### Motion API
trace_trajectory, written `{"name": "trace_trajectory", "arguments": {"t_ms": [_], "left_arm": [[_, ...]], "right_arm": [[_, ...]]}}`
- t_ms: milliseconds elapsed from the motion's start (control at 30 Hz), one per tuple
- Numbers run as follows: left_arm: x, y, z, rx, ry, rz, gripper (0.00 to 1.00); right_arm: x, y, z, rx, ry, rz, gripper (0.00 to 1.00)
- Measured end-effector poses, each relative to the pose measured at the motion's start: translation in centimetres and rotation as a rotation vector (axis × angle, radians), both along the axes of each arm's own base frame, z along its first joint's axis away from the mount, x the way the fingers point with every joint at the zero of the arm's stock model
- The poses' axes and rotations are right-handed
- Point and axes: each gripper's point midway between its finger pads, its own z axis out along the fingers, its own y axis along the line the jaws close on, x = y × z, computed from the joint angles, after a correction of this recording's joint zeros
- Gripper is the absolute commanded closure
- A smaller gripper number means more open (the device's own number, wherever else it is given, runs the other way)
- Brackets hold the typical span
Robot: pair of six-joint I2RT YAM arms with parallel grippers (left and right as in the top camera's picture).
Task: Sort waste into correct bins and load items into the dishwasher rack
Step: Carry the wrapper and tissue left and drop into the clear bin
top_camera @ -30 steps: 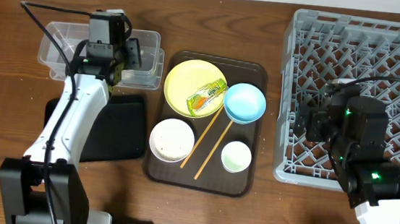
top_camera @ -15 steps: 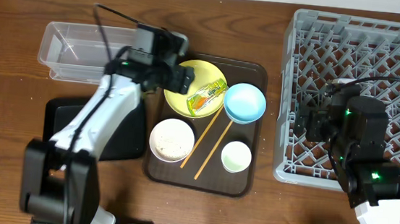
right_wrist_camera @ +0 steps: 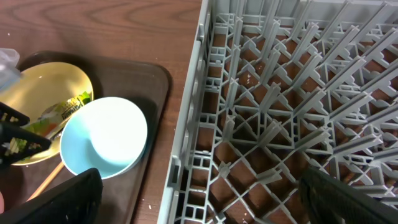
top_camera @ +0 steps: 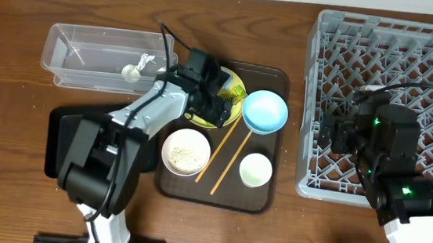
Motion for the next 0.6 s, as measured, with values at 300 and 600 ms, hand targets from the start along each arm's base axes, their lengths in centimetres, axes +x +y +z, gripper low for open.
{"name": "trace_trajectory", "arguments": {"t_ms": [300,600], "left_arm": [[-0.13,-0.24,-0.83,0.006,0.010,-0.011,0.63],[-0.76,-0.03,-1.07,0.017,0.037,-0.012,0.91]], "right_arm": [[-0.01,0.00,-0.01,0.000,0.001,0.000,0.01],[-0.03,0.00,-0.04,0.000,0.002,0.000,0.01]]}}
